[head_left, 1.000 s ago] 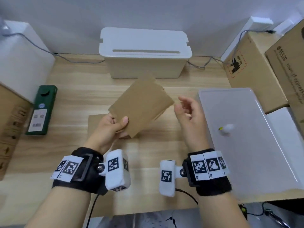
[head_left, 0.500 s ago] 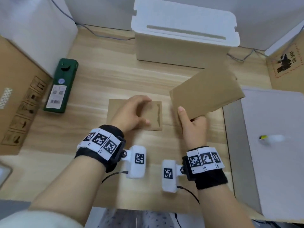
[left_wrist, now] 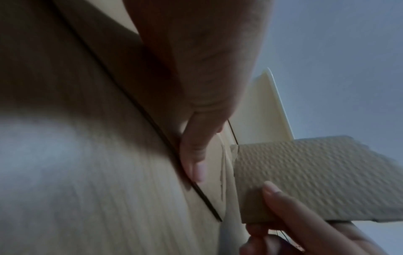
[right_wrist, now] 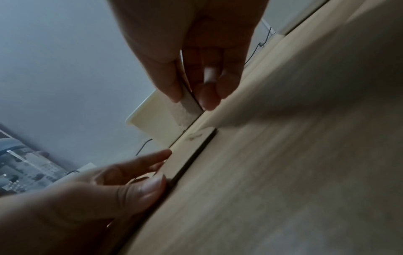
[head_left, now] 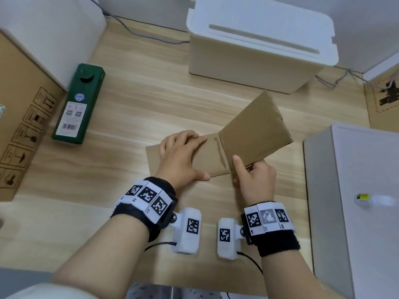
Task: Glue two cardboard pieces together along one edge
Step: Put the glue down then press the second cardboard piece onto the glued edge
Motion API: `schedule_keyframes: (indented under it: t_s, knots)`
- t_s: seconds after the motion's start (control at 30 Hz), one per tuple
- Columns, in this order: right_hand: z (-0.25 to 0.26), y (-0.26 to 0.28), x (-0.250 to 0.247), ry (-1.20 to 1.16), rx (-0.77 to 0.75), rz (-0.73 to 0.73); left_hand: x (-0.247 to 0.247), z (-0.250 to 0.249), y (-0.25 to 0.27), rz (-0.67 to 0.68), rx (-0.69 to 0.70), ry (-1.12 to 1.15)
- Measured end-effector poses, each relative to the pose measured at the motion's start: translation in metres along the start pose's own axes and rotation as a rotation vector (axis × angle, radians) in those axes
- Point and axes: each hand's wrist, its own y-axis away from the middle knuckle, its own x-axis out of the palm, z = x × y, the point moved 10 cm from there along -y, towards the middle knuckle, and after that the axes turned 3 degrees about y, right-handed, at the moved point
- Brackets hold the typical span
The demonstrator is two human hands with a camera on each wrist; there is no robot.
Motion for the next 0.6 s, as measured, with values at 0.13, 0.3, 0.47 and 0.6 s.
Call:
schedule_keyframes:
  t_s: [0.13, 0.3, 0.47, 0.6]
  knots:
    - [0.003, -0.002, 0.01, 0.069, -0.059, -0.001, 0.0, 0.0, -0.001, 0.013, -0.006, -0.005]
    - [0.004, -0.002, 0.016, 0.084, -0.061, 0.007, 0.001, 0.001, -0.001, 0.03, -0.019, 0.003]
    - [0.002, -0.001, 0.021, 0.116, -0.059, 0.038, 0.001, 0.001, -0.001, 0.035, -0.024, 0.011]
    - [0.002, 0.001, 0.023, 0.118, -0.064, 0.038, 0.001, 0.002, 0.0, 0.034, -0.025, 0.019]
